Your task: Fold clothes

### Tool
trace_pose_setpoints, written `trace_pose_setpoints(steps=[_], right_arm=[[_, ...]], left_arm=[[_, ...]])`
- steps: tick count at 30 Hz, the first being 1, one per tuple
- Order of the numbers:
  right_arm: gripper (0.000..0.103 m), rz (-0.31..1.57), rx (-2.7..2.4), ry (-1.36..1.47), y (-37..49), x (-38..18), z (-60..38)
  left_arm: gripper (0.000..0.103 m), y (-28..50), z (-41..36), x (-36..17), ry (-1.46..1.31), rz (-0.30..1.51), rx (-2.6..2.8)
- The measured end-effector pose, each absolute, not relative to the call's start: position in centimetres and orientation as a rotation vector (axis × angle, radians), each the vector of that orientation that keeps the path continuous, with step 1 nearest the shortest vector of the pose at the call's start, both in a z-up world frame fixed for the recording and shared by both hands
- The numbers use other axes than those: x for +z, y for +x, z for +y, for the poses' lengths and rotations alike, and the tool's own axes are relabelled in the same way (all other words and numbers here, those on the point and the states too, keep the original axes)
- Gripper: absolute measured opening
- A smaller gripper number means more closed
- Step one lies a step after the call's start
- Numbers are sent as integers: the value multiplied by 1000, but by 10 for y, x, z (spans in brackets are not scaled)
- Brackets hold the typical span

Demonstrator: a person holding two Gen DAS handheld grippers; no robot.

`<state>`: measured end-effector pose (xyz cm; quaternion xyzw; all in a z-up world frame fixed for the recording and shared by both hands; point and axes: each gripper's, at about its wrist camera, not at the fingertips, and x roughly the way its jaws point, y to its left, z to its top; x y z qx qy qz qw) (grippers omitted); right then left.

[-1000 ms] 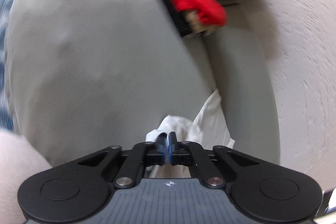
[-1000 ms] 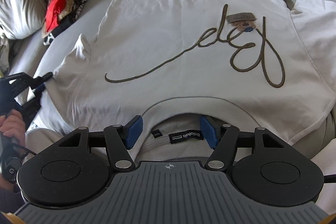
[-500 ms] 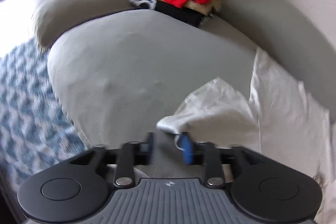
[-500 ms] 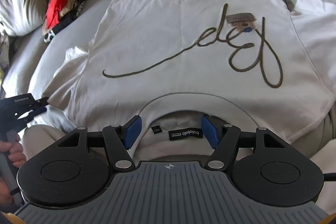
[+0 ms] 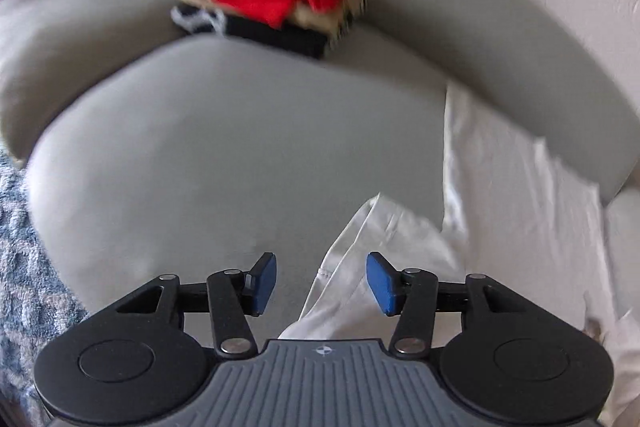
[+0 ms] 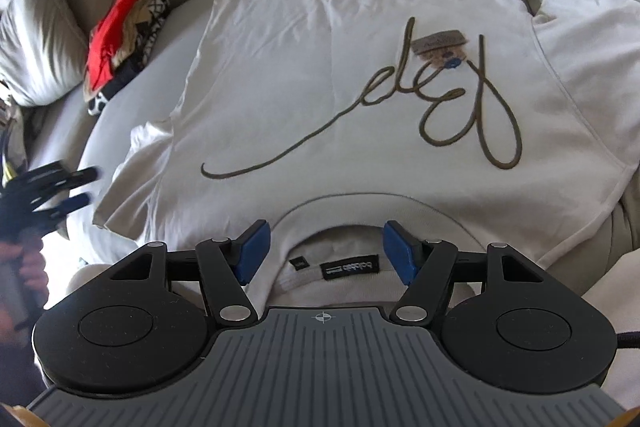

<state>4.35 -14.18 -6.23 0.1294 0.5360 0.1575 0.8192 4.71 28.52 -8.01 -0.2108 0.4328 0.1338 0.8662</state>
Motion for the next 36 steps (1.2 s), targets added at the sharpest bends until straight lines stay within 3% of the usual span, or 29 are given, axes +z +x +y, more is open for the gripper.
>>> trace_pose_setpoints(steps=[8, 10, 12, 15, 23, 26, 28, 30, 32, 36], right_arm=[[68, 1138, 329, 272, 41, -60, -143], [68, 1143, 324, 274, 42, -62, -143], [68, 1149, 319, 276, 42, -63, -143], [68, 1151, 318, 272, 42, -64, -142], [68, 1158, 308, 272, 44, -68, -143], [68, 1161, 309, 275, 44, -68, -144], [68, 1161, 313, 284, 43, -67, -146], [68, 1153, 319, 296, 42, -65, -149], [68, 1138, 318, 316, 43, -63, -154], [68, 1131, 322, 343, 44, -63, -159]], left_arm=[[43, 72, 295, -100, -542, 957, 140], [35, 73, 295, -100, -519, 965, 149], [11, 72, 293, -98, -489, 966, 170], [0, 70, 288, -95, -443, 939, 188], [0, 68, 244, -75, 28, 744, 293], [0, 77, 241, -80, 80, 785, 309], [1, 88, 252, -92, 43, 915, 372], [20, 87, 264, -93, -9, 969, 443], [30, 79, 269, -87, -29, 966, 489], [29, 46, 247, -69, -182, 928, 302]])
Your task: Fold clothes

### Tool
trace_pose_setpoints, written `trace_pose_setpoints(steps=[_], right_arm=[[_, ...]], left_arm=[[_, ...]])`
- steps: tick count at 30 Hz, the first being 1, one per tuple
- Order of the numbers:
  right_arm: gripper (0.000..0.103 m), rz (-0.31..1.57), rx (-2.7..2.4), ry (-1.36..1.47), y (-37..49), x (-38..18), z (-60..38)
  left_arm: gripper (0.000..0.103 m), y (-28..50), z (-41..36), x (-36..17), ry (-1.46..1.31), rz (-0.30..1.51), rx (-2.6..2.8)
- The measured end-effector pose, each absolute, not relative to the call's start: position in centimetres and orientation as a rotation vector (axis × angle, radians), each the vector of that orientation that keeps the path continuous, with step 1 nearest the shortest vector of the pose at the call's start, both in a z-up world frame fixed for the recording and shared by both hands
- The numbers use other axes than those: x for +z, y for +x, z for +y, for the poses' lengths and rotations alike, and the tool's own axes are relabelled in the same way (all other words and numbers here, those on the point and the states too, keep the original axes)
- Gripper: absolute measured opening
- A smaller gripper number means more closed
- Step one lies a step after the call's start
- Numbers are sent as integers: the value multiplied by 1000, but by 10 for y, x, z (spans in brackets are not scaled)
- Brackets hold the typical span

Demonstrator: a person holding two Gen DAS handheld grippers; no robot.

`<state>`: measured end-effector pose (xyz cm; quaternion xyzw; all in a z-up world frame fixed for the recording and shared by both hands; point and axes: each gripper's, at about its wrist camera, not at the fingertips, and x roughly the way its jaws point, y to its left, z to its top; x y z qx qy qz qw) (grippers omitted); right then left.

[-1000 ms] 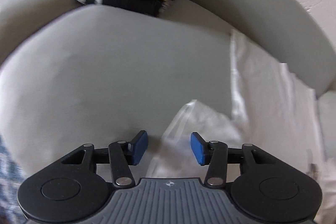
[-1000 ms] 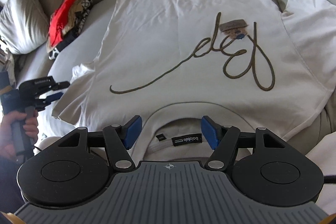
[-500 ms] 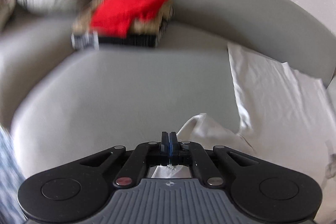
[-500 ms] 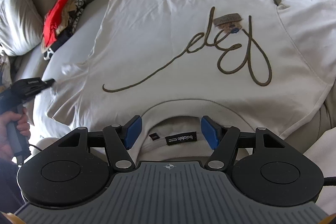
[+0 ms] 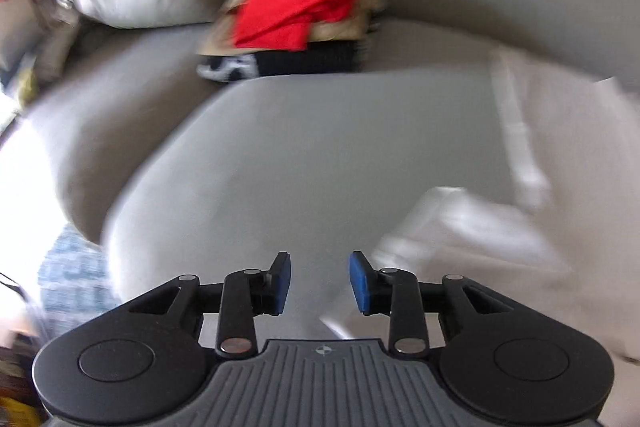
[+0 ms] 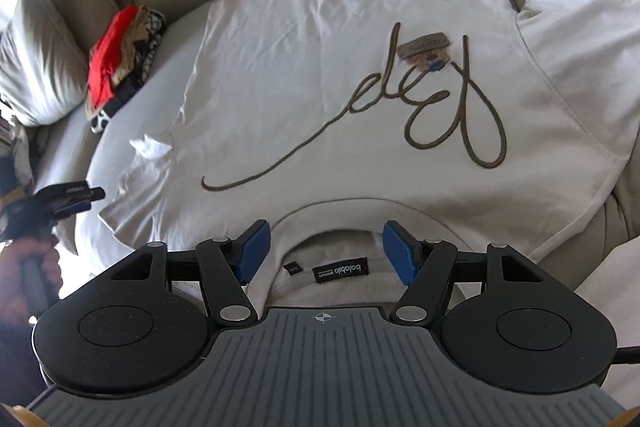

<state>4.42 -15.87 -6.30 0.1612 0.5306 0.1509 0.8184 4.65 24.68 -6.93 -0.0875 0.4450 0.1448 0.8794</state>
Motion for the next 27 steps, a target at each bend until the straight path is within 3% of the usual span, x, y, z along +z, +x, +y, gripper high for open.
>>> trace_pose_setpoints(steps=[5, 9, 14, 17, 19, 21, 22, 23, 24, 27], right_arm=[[68, 1136, 330, 360, 43, -66, -163], [67, 1116, 315, 358, 38, -61, -173], [67, 975, 130, 345, 27, -41, -215], [67, 963, 77, 384, 28, -41, -237], [67, 984, 70, 406, 31, -48, -245], [64, 1006, 87, 391, 31, -55, -244], [54, 1014, 99, 384, 31, -59, -243], [37, 1019, 117, 378, 29, -62, -241], [30, 1021, 135, 370, 28, -65, -239], [27, 1018, 160, 319, 27, -70, -232]], left_arm=[[28, 14, 202, -74, -314, 929, 10], [28, 15, 185, -97, -162, 1021, 148], [25, 4, 193, -84, -48, 1018, 358], [26, -5, 176, -68, -66, 965, 318], [34, -8, 158, -60, -74, 930, 258], [36, -7, 137, -58, -82, 919, 163], [36, -6, 124, -58, -79, 917, 121], [37, -6, 111, -59, -66, 918, 94], [37, -7, 97, -61, -52, 919, 68], [39, -3, 67, -66, -15, 920, 33]])
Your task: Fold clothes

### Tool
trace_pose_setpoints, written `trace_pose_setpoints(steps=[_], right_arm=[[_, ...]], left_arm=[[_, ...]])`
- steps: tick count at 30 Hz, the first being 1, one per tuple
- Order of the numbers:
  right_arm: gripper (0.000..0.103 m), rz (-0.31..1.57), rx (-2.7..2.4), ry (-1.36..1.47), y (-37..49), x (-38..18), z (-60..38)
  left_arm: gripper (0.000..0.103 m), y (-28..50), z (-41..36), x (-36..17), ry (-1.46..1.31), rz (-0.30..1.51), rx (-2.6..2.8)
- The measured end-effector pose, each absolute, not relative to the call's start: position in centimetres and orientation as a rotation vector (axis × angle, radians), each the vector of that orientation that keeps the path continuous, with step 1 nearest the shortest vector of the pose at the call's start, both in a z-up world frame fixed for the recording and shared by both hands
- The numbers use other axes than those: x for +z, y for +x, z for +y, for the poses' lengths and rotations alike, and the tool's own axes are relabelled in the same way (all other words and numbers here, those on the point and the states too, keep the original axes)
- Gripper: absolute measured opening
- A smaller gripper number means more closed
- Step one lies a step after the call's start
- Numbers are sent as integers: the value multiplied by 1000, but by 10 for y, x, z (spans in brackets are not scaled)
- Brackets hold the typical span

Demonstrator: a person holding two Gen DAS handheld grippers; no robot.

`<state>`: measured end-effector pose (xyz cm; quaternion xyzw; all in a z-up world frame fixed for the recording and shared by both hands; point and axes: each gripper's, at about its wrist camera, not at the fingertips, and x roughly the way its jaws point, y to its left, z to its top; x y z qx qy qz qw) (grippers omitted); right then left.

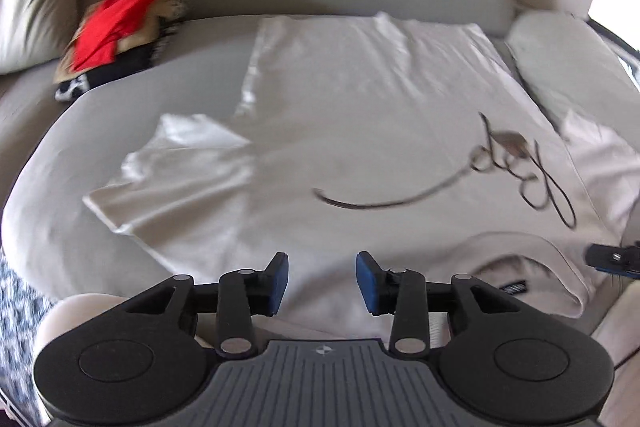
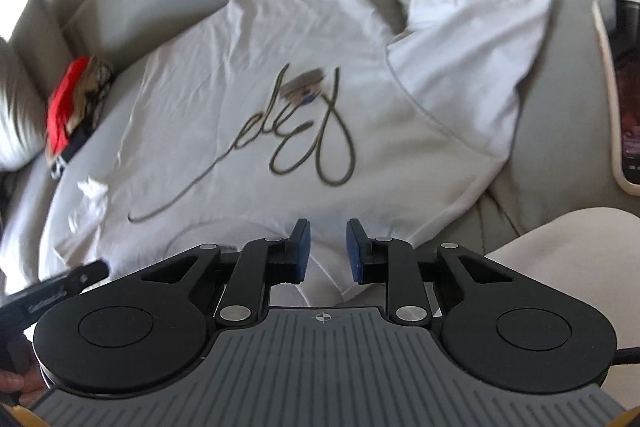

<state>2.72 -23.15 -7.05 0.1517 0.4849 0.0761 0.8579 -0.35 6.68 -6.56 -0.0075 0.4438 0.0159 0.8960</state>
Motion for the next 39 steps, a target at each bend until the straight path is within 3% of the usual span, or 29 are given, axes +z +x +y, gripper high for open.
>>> trace_pose_setpoints(steps=[7, 13, 22, 28, 39], right_arm=[[28, 950, 139, 164, 50, -75, -214], [30, 990, 133, 81, 47, -85, -214], [33, 1181, 169, 212, 2, -83, -236], [36, 1025, 177, 225, -11, -58, -232], [38, 1068, 228, 120, 3, -82, -204]], left_arm=[[42, 4, 39, -74, 22, 827, 19], [43, 1, 42, -95, 21, 915, 9], [41, -37, 50, -94, 40, 1028, 3], [42, -48, 60, -71, -3, 906, -10], [42, -34, 51, -101, 54, 932, 21]])
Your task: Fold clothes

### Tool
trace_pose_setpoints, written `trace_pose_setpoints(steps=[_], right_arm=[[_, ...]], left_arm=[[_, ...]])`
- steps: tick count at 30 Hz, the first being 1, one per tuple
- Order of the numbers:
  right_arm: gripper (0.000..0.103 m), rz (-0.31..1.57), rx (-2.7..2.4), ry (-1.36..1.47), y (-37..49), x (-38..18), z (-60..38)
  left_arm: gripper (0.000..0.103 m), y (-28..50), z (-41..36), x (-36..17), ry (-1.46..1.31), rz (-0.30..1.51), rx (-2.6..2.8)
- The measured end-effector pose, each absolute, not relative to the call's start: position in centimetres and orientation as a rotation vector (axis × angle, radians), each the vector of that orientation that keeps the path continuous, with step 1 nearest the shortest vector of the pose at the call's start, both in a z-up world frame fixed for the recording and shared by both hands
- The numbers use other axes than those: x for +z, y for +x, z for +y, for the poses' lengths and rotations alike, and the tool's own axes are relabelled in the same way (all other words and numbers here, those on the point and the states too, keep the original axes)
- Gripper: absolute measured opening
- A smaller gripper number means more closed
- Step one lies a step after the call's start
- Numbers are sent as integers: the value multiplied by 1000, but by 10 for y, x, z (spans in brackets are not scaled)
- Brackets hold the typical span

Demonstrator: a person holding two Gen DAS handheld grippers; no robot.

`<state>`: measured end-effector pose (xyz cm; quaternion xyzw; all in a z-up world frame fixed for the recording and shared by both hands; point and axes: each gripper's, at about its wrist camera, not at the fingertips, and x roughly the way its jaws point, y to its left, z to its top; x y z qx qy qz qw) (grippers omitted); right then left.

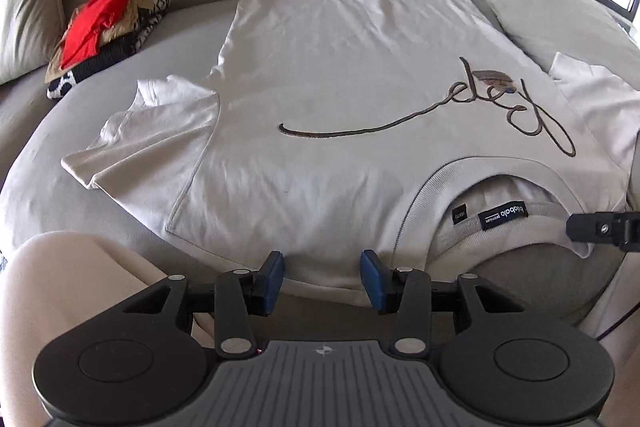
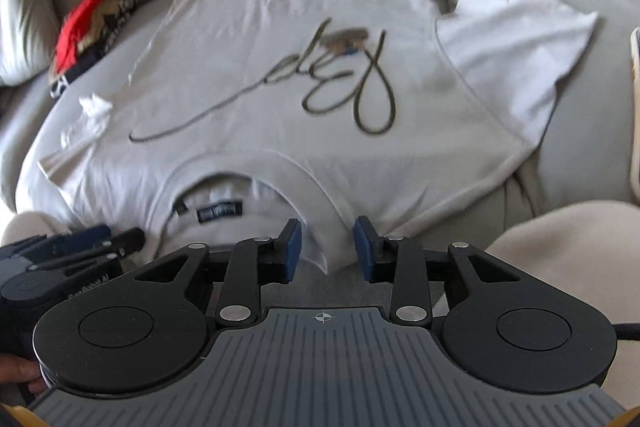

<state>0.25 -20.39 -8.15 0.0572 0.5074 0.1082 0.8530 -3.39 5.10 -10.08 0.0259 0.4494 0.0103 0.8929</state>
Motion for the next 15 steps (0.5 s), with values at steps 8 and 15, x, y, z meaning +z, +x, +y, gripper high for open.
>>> trace_pose_setpoints(steps=[8, 15], right_arm=[[37, 1181, 202, 191, -8, -87, -217], [38, 1059, 209, 175, -10, -53, -213]], left_arm=[[41, -35, 56, -99, -1, 1069, -7], [44, -45, 62, -77, -44, 992, -3]])
